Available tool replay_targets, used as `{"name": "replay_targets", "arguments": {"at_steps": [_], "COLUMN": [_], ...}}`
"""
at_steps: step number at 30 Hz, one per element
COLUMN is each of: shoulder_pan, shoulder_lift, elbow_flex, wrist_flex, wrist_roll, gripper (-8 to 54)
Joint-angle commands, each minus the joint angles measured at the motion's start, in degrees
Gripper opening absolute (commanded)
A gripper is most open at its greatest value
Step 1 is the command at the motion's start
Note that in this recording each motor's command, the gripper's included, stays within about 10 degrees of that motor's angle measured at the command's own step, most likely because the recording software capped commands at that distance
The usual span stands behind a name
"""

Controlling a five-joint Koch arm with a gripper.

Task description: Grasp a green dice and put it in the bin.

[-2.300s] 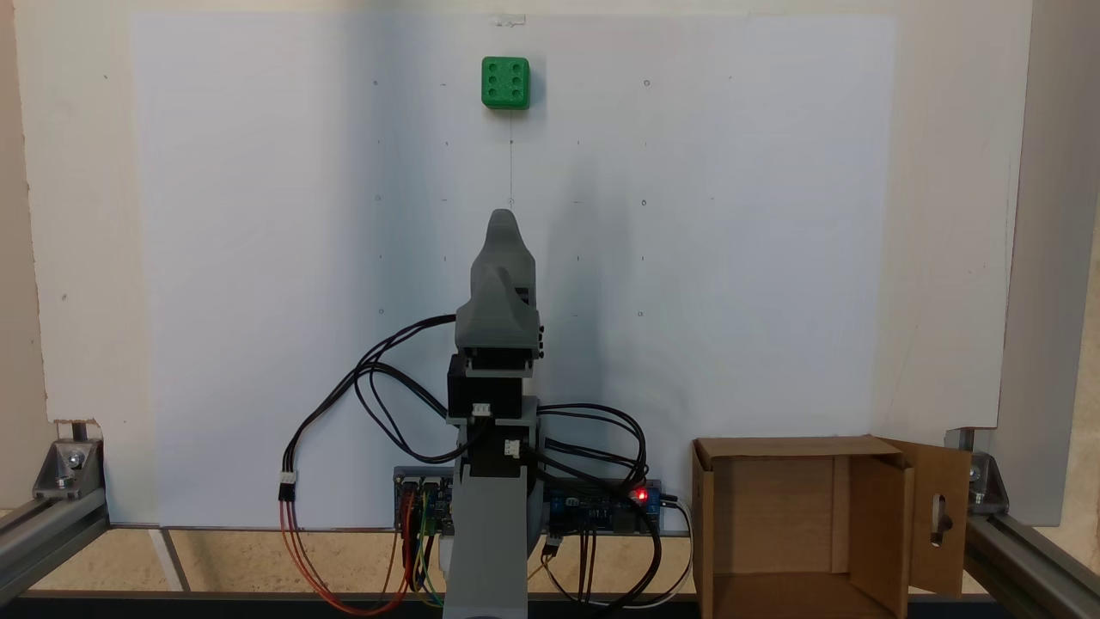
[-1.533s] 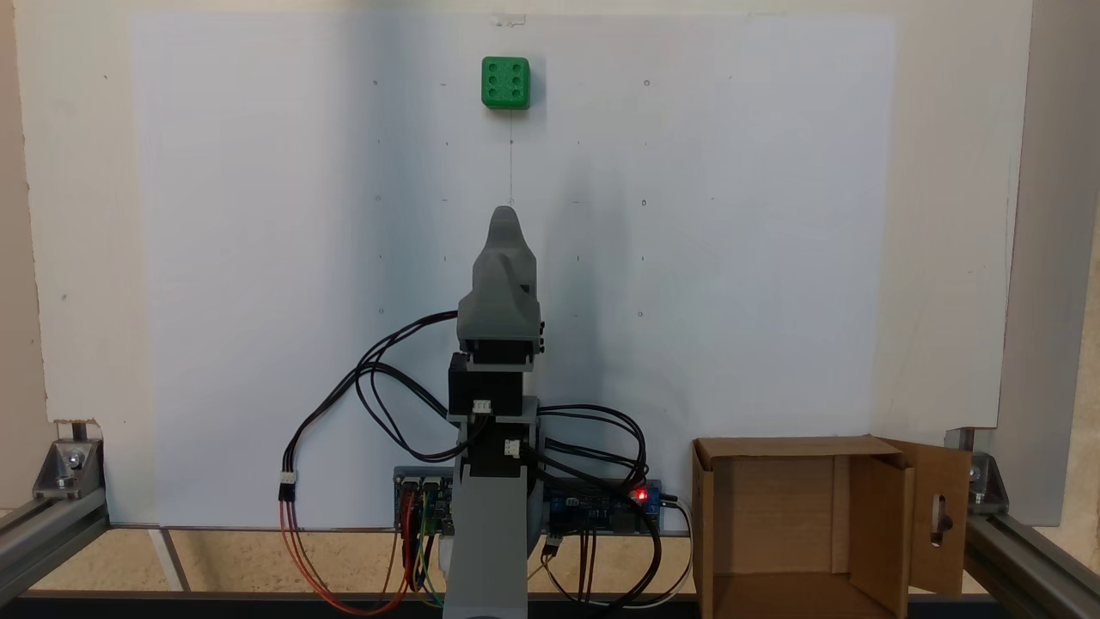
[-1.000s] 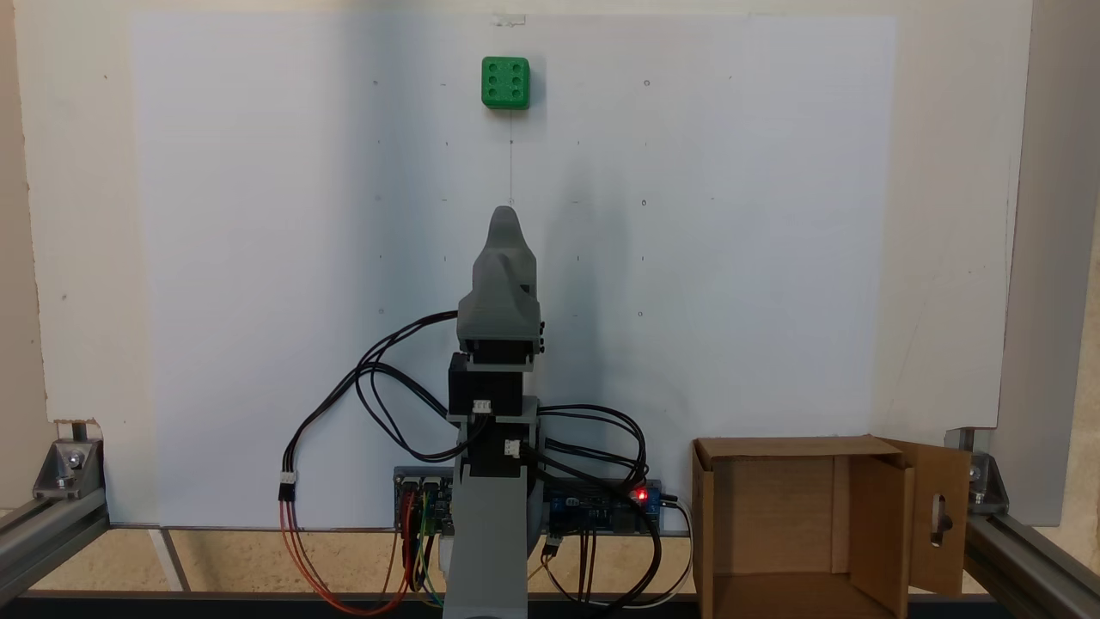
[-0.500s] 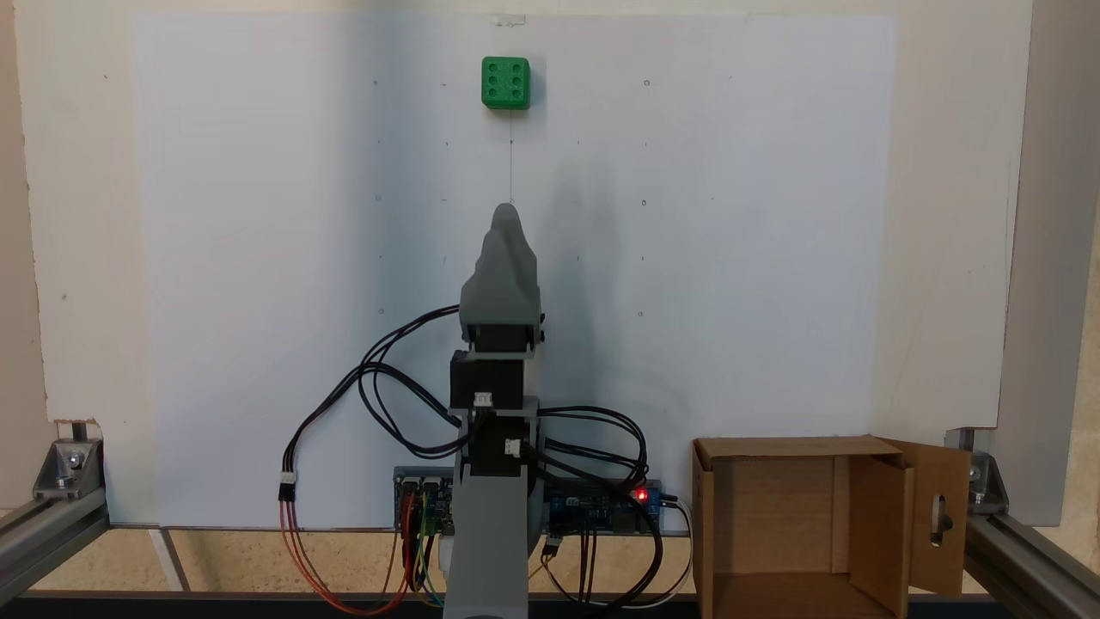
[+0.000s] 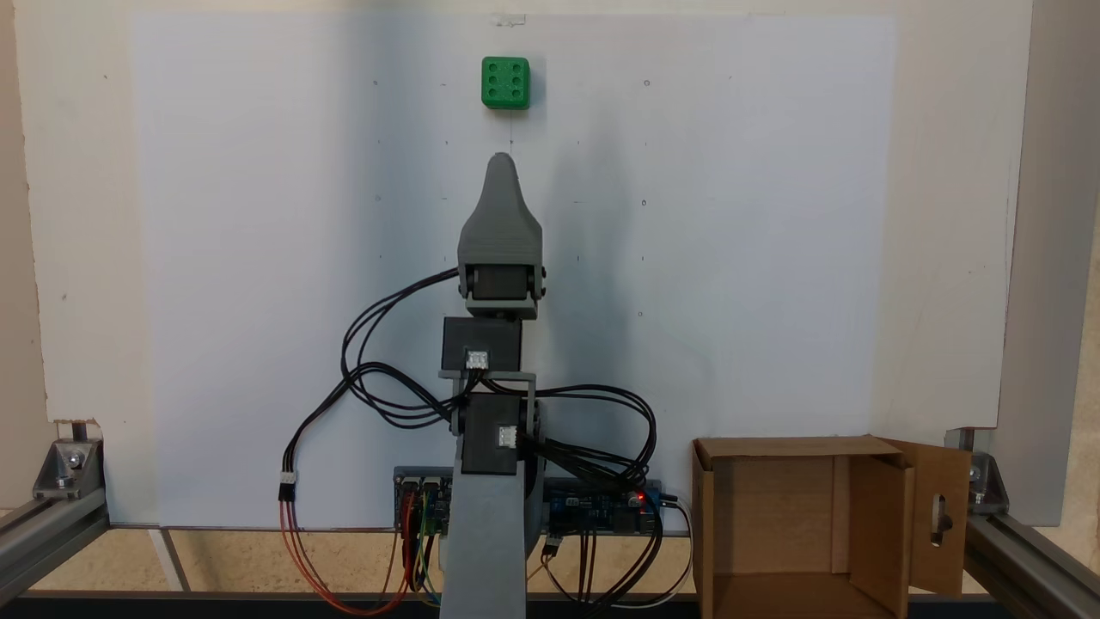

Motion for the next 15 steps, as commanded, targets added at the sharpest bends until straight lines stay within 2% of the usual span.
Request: {"name": "replay_targets", "arguments": {"at_steps": [1,15], "shoulder_pan": [1.5,1.6], "shoulder_lift": [6.5,5.2], "elbow_flex": [-7.4,-39.8], "wrist_flex": [9.1,62.1], "wrist_roll": [-2.2,-1.0], "gripper": [43.8,42.2]}}
